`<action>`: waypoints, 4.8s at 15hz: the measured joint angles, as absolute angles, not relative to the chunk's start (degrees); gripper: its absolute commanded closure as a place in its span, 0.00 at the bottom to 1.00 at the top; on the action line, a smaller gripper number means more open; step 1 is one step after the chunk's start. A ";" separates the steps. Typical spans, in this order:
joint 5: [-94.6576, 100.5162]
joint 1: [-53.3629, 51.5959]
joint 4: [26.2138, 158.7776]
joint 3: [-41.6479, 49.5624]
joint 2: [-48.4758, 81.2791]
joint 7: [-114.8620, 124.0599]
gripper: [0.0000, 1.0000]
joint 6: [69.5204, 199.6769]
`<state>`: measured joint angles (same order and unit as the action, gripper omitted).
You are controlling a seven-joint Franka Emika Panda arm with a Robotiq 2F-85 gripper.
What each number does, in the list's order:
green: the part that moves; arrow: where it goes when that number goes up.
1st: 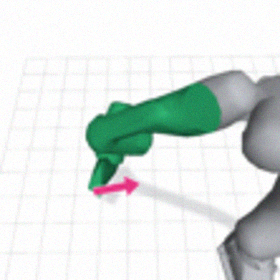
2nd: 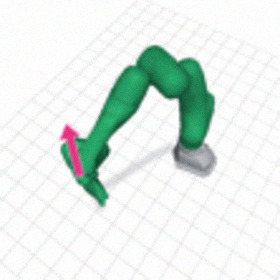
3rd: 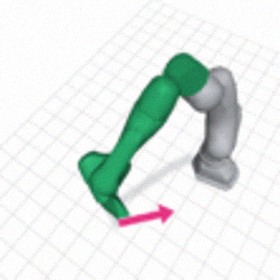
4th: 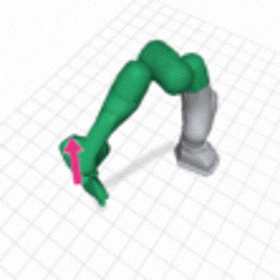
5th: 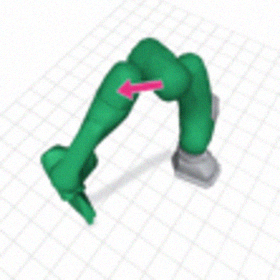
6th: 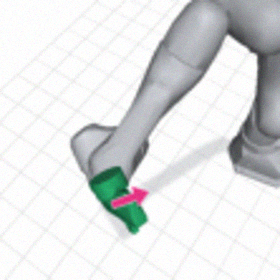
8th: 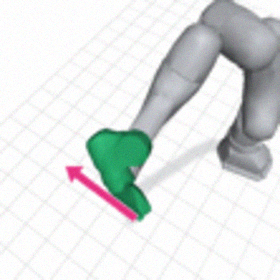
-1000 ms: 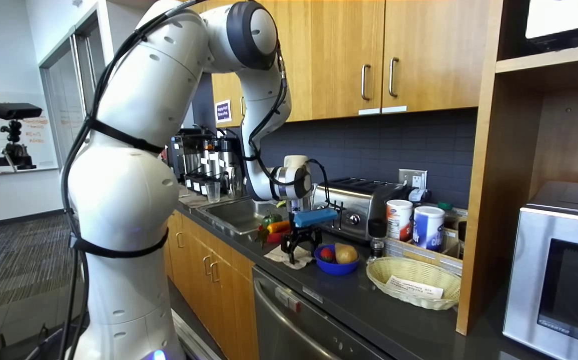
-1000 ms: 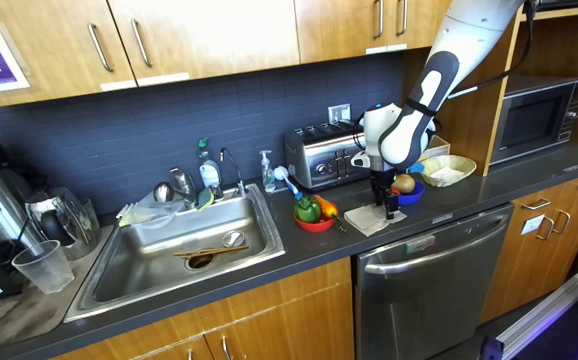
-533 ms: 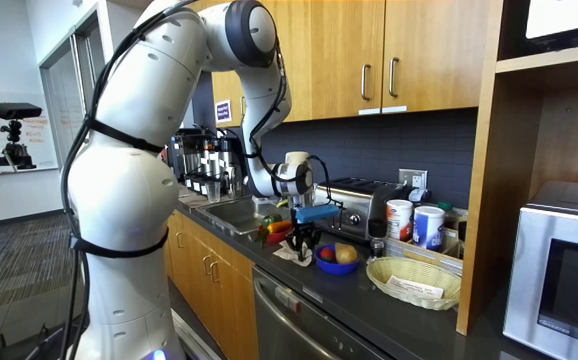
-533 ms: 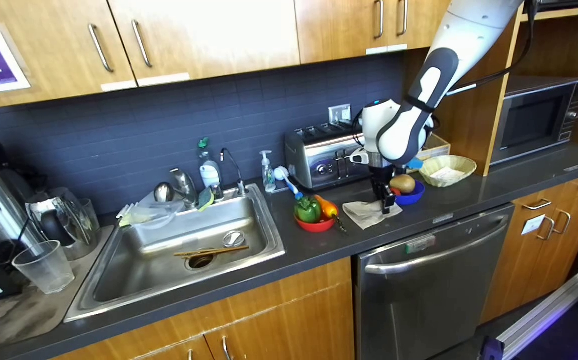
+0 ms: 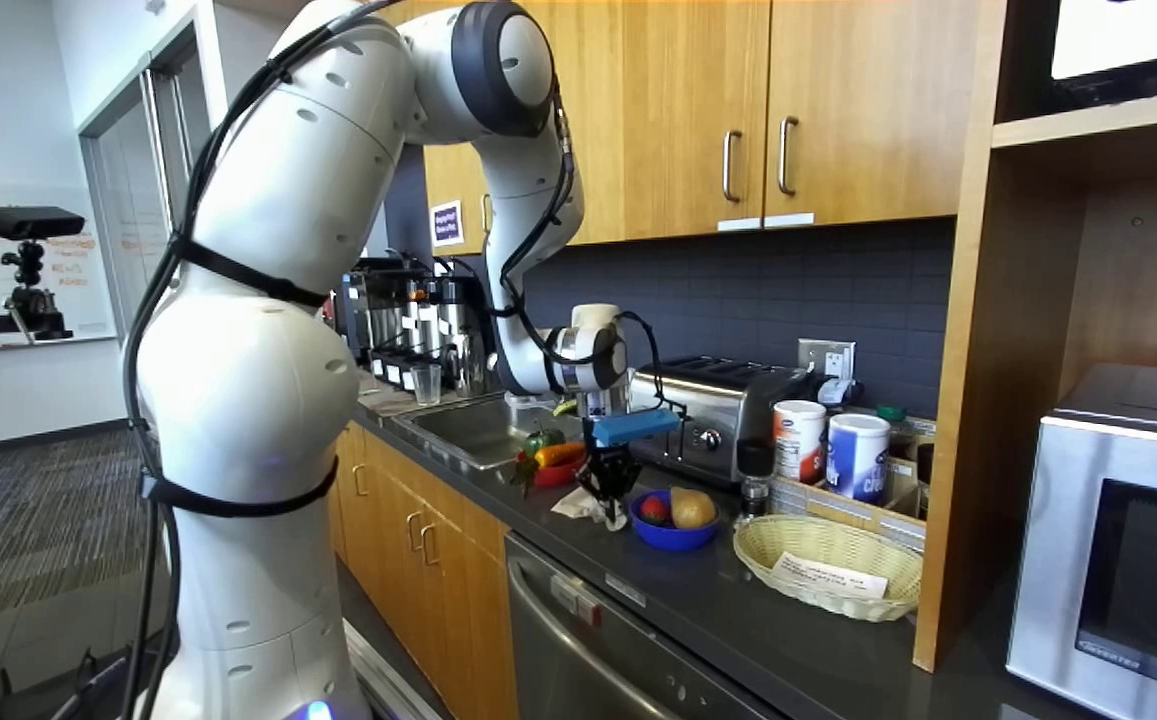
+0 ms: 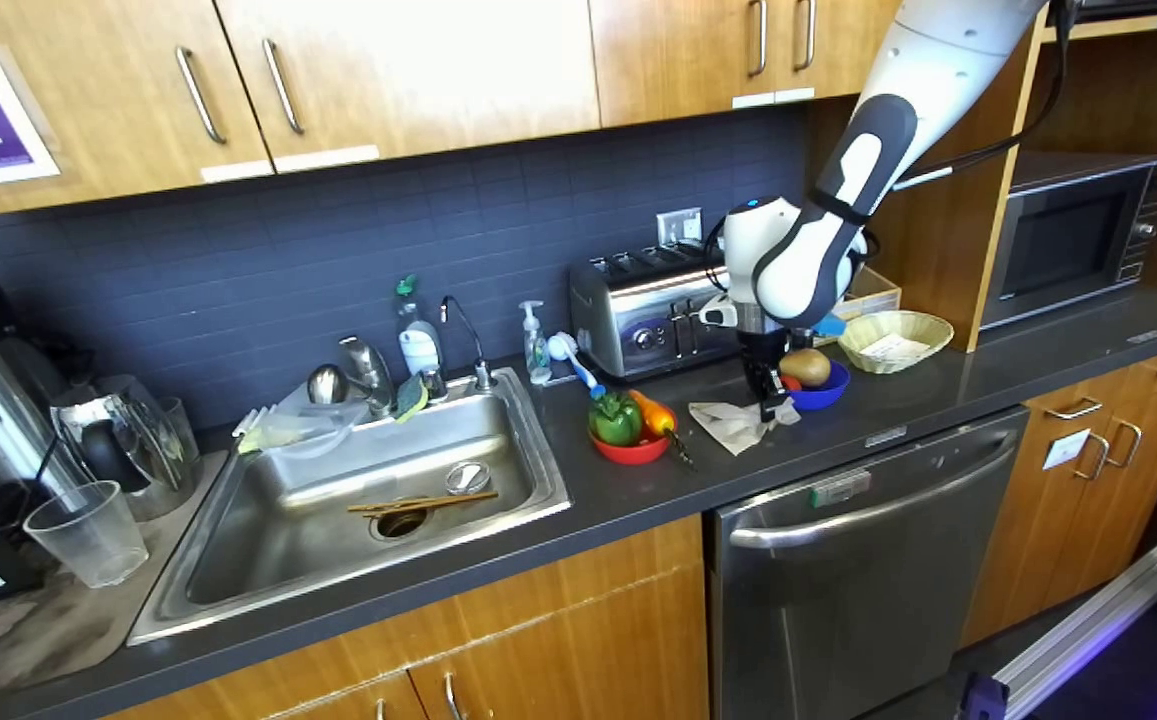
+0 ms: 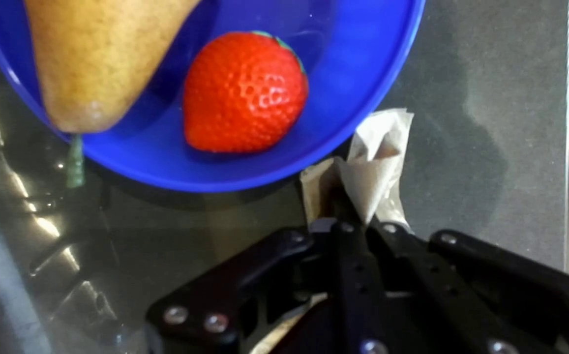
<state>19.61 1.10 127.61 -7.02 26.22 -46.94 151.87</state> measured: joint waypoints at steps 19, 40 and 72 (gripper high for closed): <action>31.60 -5.82 127.74 -4.14 25.88 -44.70 1.00 148.66; 33.18 -4.79 138.32 -4.75 20.07 -44.54 1.00 152.83; 14.09 9.21 144.81 -5.85 17.68 -55.93 1.00 165.30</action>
